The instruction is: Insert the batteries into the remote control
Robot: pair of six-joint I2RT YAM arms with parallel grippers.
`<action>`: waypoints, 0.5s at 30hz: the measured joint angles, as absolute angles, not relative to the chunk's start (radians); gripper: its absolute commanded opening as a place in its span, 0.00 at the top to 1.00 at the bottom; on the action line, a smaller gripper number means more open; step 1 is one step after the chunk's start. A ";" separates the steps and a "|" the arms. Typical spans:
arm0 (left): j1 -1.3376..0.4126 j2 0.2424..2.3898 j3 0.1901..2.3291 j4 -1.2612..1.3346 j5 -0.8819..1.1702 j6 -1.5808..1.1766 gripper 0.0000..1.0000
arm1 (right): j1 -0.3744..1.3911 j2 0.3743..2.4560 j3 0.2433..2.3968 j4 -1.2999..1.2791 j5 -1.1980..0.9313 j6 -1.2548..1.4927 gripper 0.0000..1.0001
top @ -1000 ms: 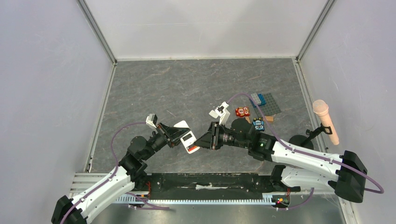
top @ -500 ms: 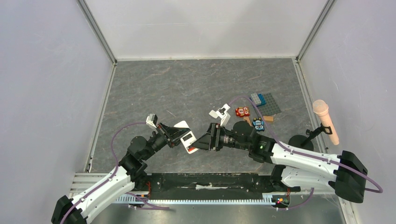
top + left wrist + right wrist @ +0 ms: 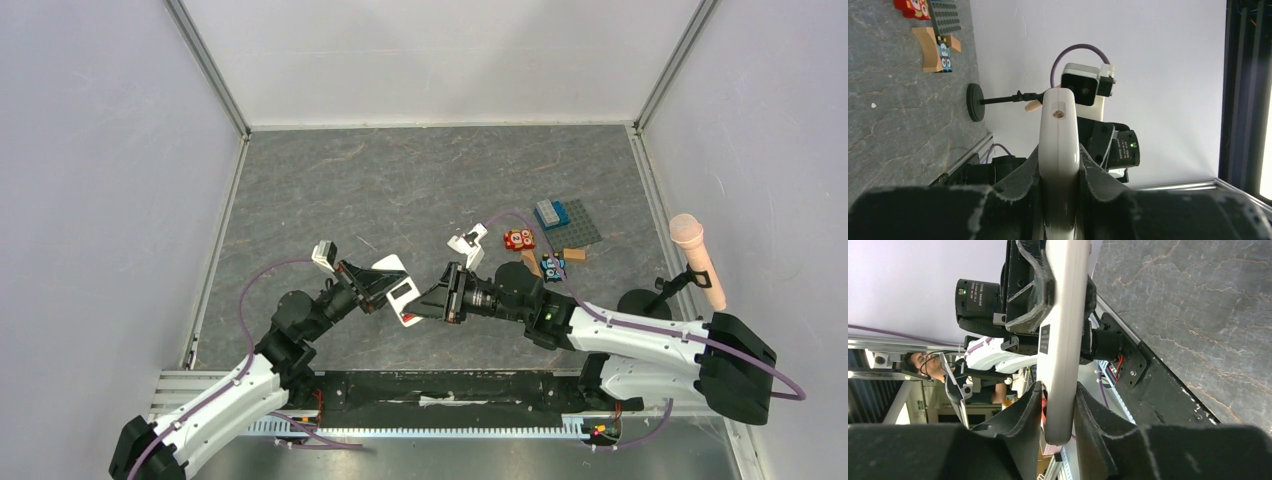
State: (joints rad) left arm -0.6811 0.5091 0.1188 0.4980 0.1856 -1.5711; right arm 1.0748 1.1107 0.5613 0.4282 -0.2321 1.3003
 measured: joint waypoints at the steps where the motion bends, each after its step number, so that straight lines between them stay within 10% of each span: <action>1: -0.681 0.509 0.119 0.505 0.186 -1.571 0.95 | 1.076 1.114 0.561 0.433 -0.232 1.305 0.78; 8: -0.681 0.489 0.123 0.523 0.191 -1.566 0.41 | 1.076 1.118 0.557 0.463 -0.236 1.335 0.98; 15: -0.681 0.390 0.225 0.287 0.223 -1.428 0.35 | 1.070 1.103 0.546 0.455 -0.278 1.280 1.00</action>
